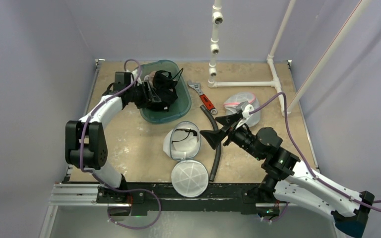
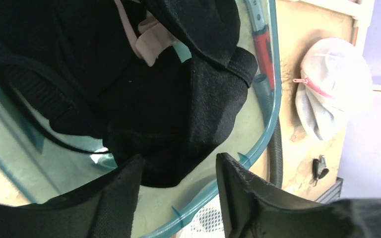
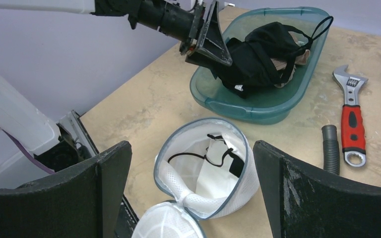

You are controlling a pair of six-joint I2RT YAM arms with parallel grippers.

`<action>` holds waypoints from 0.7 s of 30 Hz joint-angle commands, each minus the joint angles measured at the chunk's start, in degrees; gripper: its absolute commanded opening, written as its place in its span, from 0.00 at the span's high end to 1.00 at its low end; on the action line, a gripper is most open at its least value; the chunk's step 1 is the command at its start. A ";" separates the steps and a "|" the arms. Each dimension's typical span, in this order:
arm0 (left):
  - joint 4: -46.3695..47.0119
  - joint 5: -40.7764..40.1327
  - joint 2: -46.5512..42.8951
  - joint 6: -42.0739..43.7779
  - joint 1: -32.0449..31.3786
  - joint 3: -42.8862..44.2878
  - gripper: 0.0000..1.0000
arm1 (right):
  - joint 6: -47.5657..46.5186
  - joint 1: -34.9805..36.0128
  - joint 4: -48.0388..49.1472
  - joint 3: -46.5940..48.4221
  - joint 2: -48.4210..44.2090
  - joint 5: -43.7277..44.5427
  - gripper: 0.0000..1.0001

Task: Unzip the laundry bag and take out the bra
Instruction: Adjust the bra in the bin.

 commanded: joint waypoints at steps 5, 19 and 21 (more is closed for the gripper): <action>-9.31 -9.27 -5.95 7.65 0.10 12.92 0.42 | 0.17 -0.11 2.09 -0.21 0.39 -0.10 0.05; 34.55 5.48 4.13 -24.30 -4.17 2.49 0.84 | 0.23 -0.13 1.36 0.01 1.96 0.52 0.05; 31.66 3.06 6.28 -23.00 -4.40 3.74 0.86 | 0.26 -0.15 1.36 0.18 2.21 0.81 0.05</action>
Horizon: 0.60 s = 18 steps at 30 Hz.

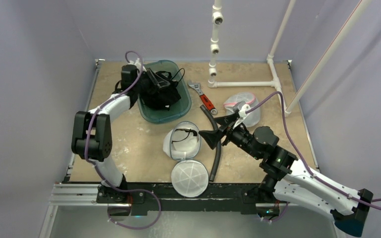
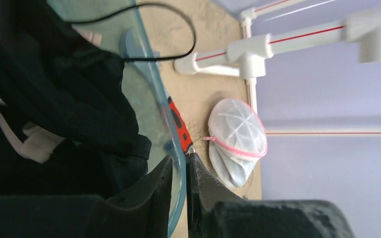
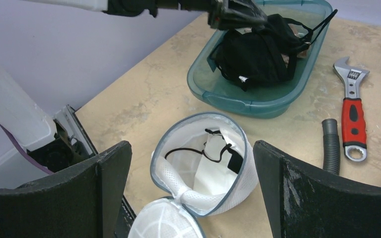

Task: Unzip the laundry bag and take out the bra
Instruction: Adjust the bra in the bin.

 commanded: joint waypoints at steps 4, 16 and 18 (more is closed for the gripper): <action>-2.69 -7.13 5.09 2.50 -1.45 3.33 0.91 | 0.27 -0.17 1.04 0.54 0.15 1.53 0.05; -1.69 -7.13 5.73 7.03 -1.27 1.48 0.85 | 2.32 -0.11 -0.27 -0.11 -0.11 5.75 0.04; -2.81 -8.26 1.60 9.05 -1.54 2.22 0.78 | 4.87 -0.15 -1.67 -0.31 0.02 6.74 0.02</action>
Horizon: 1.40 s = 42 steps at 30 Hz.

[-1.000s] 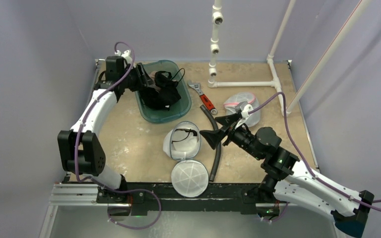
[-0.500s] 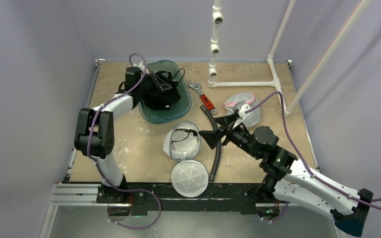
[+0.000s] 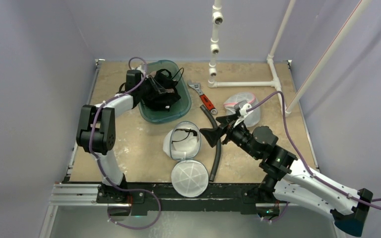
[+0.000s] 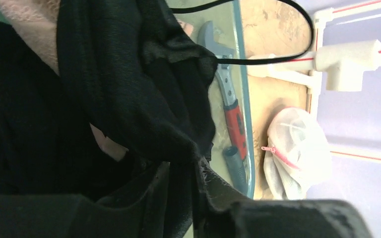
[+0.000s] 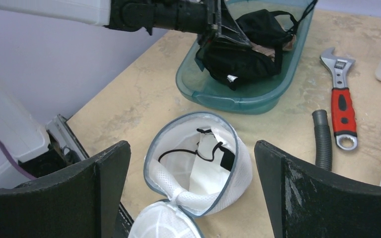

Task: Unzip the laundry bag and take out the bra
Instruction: Adjust the bra in the bin, then pick up the bra from the laundry bag.

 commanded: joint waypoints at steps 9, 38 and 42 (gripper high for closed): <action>-6.55 -21.13 -34.97 20.26 -10.56 -3.89 0.43 | 12.38 -0.16 -8.19 3.18 12.40 12.60 0.02; -19.80 2.52 -49.24 49.31 -32.12 -16.39 0.35 | 12.72 -0.22 4.89 -5.91 25.09 6.66 0.55; -20.13 -2.93 -44.23 54.83 -37.68 -14.89 0.43 | 12.42 -0.21 4.21 -6.38 24.99 7.81 0.61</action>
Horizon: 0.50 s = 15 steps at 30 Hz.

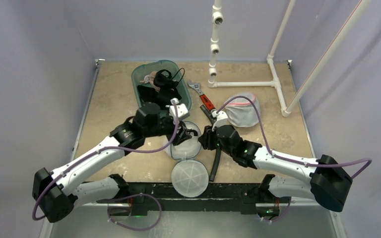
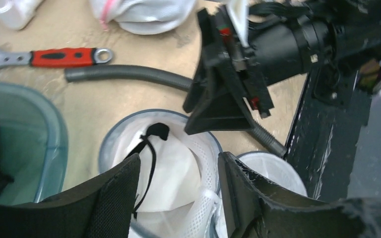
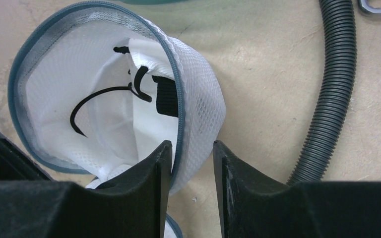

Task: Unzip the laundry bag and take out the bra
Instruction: Pick up the bra from the laundry bag.

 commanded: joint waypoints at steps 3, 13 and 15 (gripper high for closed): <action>-0.53 -4.53 7.61 10.68 -5.05 4.33 0.52 | -0.28 -0.21 0.03 -1.08 -0.95 3.37 0.67; -2.18 -5.09 7.05 26.65 -5.12 2.21 0.40 | -0.87 -0.21 -0.39 -1.96 -2.69 2.93 0.77; -3.62 -4.94 7.26 29.78 -5.10 2.34 0.38 | -0.96 -0.25 -0.31 -1.70 -2.77 2.37 0.81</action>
